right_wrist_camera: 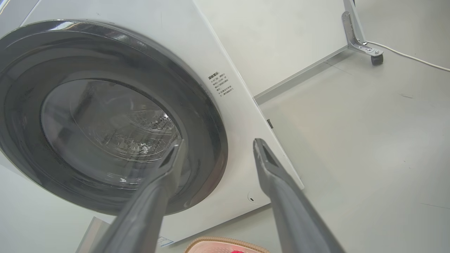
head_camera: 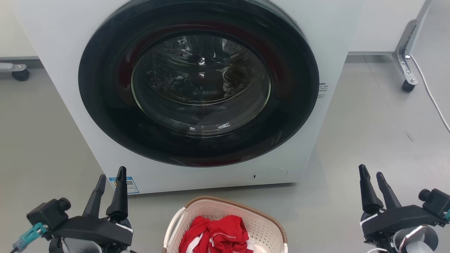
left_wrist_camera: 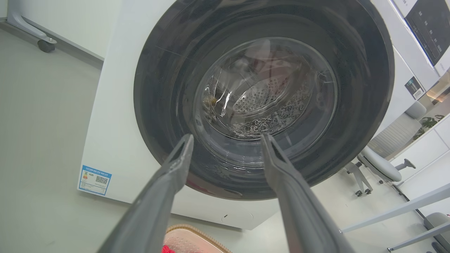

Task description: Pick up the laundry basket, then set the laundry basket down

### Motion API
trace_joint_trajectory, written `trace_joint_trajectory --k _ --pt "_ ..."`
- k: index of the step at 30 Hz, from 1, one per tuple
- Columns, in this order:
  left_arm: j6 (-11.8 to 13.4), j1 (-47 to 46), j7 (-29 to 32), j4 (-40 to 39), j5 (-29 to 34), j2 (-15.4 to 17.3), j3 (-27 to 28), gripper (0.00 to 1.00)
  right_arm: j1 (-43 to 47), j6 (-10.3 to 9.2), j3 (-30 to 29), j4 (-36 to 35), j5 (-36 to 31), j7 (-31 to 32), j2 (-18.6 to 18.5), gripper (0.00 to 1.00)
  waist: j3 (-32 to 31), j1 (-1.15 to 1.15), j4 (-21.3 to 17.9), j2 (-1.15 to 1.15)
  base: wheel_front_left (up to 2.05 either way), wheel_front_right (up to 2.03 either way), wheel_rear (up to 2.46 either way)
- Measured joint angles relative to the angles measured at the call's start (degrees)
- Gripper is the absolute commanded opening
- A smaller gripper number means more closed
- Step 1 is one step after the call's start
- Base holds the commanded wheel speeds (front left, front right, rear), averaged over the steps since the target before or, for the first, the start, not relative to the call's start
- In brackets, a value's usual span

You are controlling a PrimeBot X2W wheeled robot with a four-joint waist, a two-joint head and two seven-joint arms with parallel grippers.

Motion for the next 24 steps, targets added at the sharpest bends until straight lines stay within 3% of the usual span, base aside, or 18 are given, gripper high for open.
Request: trace_joint_trajectory --k 24 --pt "3.28 0.03 -4.57 1.59 15.02 1.26 -4.75 1.00 -0.93 -3.28 6.90 2.11 -18.44 -4.60 -2.69 1.00 -0.07 0.00 -0.17 0.00 0.00 0.00 0.00"
